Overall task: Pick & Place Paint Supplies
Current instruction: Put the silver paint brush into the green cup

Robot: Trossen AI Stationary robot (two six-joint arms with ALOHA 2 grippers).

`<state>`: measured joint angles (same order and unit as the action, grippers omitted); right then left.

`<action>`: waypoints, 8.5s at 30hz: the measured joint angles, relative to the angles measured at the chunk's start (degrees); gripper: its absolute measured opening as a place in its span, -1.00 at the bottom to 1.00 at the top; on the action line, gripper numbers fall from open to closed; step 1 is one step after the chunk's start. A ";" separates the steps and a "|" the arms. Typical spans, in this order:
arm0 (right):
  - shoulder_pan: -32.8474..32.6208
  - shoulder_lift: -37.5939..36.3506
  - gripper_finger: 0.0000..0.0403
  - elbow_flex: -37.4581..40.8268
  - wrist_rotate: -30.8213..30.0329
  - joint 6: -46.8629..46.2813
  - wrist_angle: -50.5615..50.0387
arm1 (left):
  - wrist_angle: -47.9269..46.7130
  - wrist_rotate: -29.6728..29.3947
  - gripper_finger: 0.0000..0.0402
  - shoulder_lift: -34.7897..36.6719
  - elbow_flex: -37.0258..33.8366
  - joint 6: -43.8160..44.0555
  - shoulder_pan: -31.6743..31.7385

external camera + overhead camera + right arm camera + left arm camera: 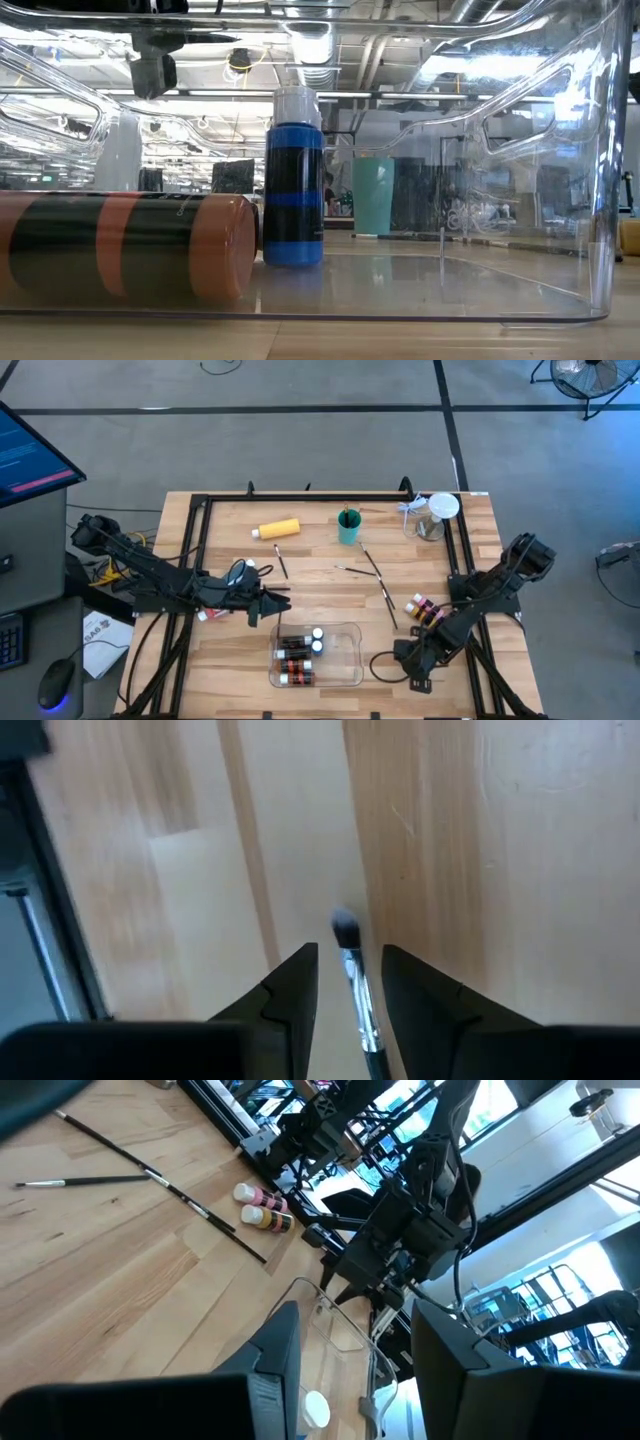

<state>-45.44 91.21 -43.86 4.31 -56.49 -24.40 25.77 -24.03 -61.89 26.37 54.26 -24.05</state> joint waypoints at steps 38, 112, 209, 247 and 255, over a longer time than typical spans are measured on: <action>-4.10 0.01 -0.47 0.00 -7.42 -1.03 2.30 | -0.04 0.04 -0.51 0.00 0.00 0.04 0.00; -6.74 4.88 -0.98 -0.98 -7.82 -4.45 -0.28 | -0.33 0.09 -0.51 0.00 0.00 0.04 0.02; 72.21 -7.32 -1.00 16.02 -13.63 54.49 86.37 | -5.15 -7.10 -0.51 -0.02 -4.66 8.17 13.05; 72.10 -7.53 -0.46 15.65 -13.17 47.06 97.44 | -5.24 -5.64 -0.51 -0.02 -4.63 7.74 14.08; 69.97 -23.81 -0.46 15.65 -8.85 33.07 84.98 | -5.10 -5.55 -0.51 0.00 -4.63 7.74 14.08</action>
<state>24.52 67.40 -28.21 -4.53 -23.42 60.59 20.68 -29.58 -61.89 21.74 62.00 -9.98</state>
